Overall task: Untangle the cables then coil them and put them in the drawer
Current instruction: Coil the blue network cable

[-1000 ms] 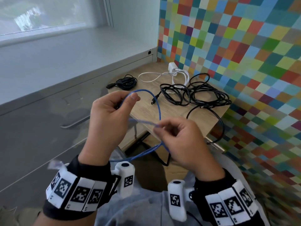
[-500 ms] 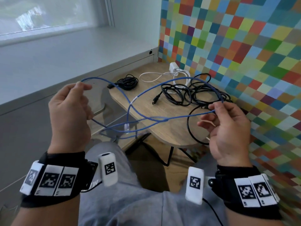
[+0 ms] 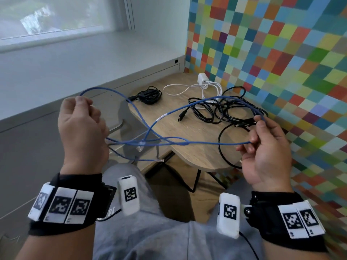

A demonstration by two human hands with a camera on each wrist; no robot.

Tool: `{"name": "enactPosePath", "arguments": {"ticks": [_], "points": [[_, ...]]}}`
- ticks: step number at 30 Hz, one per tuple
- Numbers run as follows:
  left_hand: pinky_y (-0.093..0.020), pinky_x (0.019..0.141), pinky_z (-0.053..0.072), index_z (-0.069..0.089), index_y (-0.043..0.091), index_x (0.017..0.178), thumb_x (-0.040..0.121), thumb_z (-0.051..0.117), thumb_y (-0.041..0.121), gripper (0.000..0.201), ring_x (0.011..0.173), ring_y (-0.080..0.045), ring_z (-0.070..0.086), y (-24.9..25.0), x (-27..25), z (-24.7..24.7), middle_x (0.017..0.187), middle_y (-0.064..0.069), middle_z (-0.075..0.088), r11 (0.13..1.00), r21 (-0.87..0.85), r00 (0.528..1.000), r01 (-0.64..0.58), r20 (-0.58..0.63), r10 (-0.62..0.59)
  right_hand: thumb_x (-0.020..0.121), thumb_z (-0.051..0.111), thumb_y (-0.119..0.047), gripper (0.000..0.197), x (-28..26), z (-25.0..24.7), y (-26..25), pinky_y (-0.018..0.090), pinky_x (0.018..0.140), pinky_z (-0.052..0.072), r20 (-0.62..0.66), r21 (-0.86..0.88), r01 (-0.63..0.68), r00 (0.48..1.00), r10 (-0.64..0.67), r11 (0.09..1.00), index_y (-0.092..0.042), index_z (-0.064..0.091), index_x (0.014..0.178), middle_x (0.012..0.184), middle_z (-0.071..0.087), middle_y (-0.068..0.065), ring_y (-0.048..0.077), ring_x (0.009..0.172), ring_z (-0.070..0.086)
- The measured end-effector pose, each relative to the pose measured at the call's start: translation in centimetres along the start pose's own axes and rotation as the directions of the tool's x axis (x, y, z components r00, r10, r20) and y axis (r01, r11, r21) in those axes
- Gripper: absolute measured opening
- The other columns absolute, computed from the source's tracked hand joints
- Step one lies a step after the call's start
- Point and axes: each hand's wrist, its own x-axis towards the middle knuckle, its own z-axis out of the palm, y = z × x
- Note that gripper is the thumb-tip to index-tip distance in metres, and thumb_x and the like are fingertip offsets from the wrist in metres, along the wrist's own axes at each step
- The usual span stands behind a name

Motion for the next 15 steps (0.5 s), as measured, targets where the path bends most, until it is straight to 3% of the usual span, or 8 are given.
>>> {"name": "enactPosePath", "arguments": {"ticks": [2, 4, 8, 11, 15], "points": [[-0.020, 0.041, 0.016, 0.050, 0.022, 0.084, 0.107, 0.042, 0.016, 0.026, 0.045, -0.013, 0.021, 0.1, -0.5, 0.4, 0.058, 0.001, 0.035, 0.998, 0.066, 0.990, -0.008, 0.141, -0.002, 0.097, 0.065, -0.033, 0.015, -0.4, 0.5, -0.1, 0.028, 0.052, 0.046, 0.091, -0.033, 0.044, 0.995, -0.041, 0.998, -0.019, 0.072, 0.096, 0.050, 0.038, -0.005, 0.012, 0.047, 0.032], [-0.022, 0.042, 0.013, 0.053, 0.020, 0.084, 0.108, 0.043, 0.016, 0.026, 0.046, -0.013, 0.021, 0.2, -1.1, 0.9, 0.060, -0.002, 0.035, 0.995, 0.098, 0.959, -0.001, 0.282, -0.027, 0.086, 0.072, -0.035, 0.017, -1.0, 1.2, 0.1, 0.030, 0.052, 0.048, 0.186, -0.116, 0.092, 0.980, -0.069, 0.989, -0.019, 0.076, 0.091, 0.047, 0.041, -0.005, 0.012, 0.046, 0.035], [-0.025, 0.045, 0.011, 0.057, 0.019, 0.087, 0.108, 0.043, 0.016, 0.026, 0.047, -0.013, 0.020, 0.0, -1.8, 1.4, 0.060, -0.005, 0.038, 0.987, 0.155, 0.912, -0.039, 0.410, -0.029, 0.101, 0.061, -0.018, 0.012, -1.4, 1.8, 0.6, 0.035, 0.062, 0.054, 0.217, -0.176, 0.169, 0.968, -0.129, 0.970, -0.016, 0.071, 0.095, 0.060, 0.057, -0.002, 0.017, 0.059, 0.056], [-0.022, 0.043, 0.015, 0.057, 0.020, 0.087, 0.108, 0.045, 0.018, 0.024, 0.046, -0.012, 0.025, 0.1, -1.1, 0.5, 0.061, -0.004, 0.039, 0.993, 0.111, 0.960, -0.038, 0.279, 0.006, 0.108, 0.049, -0.012, 0.020, -0.4, 0.6, 0.3, 0.039, 0.066, 0.057, 0.065, -0.068, 0.117, 0.992, -0.112, 0.991, -0.017, 0.064, 0.097, 0.072, 0.067, 0.003, 0.024, 0.067, 0.065], [-0.020, 0.042, 0.019, 0.053, 0.024, 0.088, 0.107, 0.044, 0.022, 0.021, 0.043, -0.012, 0.026, 0.3, 0.7, -1.3, 0.059, 0.001, 0.042, 0.999, -0.023, 1.000, -0.025, 0.012, 0.025, 0.108, 0.048, -0.008, 0.020, 0.8, -1.0, -0.3, 0.032, 0.060, 0.054, -0.077, 0.042, 0.115, 0.991, -0.111, 0.993, -0.017, 0.066, 0.105, 0.077, 0.065, 0.004, 0.017, 0.059, 0.059]]}}
